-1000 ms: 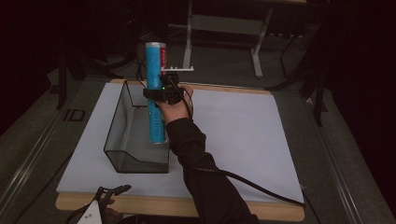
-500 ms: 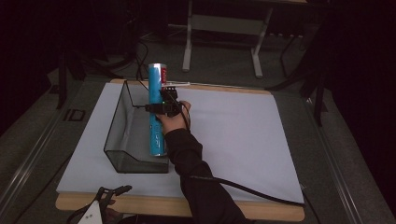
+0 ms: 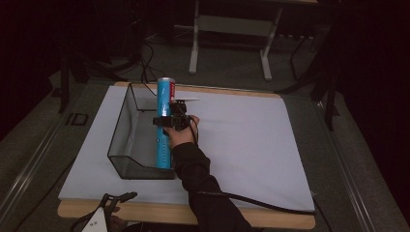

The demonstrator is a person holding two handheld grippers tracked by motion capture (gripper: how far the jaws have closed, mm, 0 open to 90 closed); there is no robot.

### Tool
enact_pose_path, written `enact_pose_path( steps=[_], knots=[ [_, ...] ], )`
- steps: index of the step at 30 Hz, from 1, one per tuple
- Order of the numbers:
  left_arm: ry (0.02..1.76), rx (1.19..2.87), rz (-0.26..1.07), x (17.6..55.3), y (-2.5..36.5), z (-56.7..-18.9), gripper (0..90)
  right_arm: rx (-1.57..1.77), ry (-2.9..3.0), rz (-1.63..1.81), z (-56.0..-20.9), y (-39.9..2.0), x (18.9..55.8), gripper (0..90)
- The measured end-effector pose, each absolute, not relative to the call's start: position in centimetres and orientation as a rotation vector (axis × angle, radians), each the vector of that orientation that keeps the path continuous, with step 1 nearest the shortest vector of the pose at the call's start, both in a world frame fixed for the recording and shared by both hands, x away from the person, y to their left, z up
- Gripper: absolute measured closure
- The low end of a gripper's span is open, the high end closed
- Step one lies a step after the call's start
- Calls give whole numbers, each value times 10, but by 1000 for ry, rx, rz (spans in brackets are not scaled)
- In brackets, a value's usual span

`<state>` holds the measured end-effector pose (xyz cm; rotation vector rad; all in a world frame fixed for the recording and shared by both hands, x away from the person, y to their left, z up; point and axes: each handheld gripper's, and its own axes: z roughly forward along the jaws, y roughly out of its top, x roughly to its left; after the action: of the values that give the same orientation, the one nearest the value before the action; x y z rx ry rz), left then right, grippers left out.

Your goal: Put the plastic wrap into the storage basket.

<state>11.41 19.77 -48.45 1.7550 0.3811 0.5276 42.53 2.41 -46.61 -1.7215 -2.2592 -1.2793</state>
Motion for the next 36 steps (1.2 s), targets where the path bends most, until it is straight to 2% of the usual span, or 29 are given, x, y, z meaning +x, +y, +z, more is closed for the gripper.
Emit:
enact_pose_path(
  steps=[22,28,33,36],
  knots=[
    [374,1782,510,114,196,-486,27,-1838,-2526,-1258,-492,44,417,255],
    [372,1784,504,114,196,-486,27,-1799,-2759,-1246,-487,50,412,207],
    [370,1786,502,114,195,-487,27,-1770,-2747,-1249,-484,44,413,195],
    [367,1790,499,114,195,-487,27,-1720,-2703,-1331,-475,36,412,158]
  ],
)
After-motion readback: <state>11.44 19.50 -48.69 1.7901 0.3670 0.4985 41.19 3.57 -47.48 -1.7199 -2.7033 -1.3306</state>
